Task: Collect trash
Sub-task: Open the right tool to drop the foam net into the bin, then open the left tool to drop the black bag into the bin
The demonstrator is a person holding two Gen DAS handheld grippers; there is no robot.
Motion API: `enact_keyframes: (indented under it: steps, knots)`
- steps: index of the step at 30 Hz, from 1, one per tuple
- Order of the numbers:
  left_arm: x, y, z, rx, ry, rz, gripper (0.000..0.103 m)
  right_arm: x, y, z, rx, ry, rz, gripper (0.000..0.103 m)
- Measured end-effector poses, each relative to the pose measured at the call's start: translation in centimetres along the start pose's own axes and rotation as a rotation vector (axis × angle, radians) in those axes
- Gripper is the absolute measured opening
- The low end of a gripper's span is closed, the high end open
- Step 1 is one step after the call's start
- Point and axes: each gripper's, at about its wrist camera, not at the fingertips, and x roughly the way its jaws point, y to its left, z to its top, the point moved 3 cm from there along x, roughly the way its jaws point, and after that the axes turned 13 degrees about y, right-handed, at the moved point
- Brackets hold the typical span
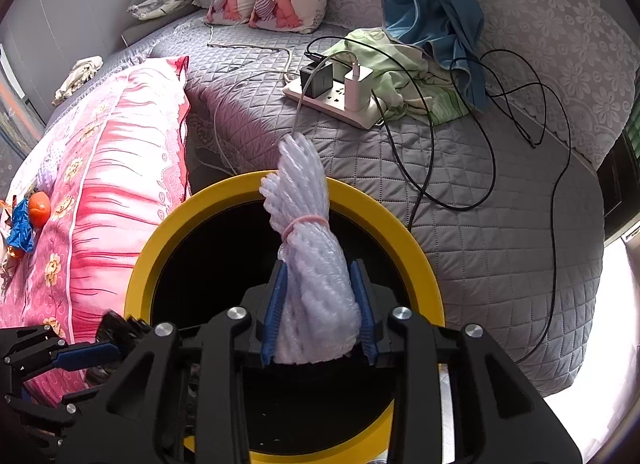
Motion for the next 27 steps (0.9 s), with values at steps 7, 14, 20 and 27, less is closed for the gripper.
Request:
enact_keyframes:
  steps: [7, 14, 20, 27]
  knots:
    - [-1.2, 0.4, -0.4, 0.001, -0.044, 0.014, 0.045, -0.4, -0.1, 0.2, 0.006, -0.009, -0.015, 0.038]
    - [-3.2, 2.7, -0.6, -0.048, -0.088, 0.024, 0.045, -1.5, 1.6, 0.7, -0.033, -0.028, -0.02, 0.038]
    - [-5.0, 6.2, -1.5, -0.109, -0.117, 0.06, 0.045, -1.7, 5.1, 1.5, -0.104, -0.036, -0.003, 0.038]
    - [-8.7, 12.4, -3.7, -0.215, -0.185, 0.144, 0.045, -0.8, 12.2, 2.3, -0.24, -0.031, 0.042, 0.038]
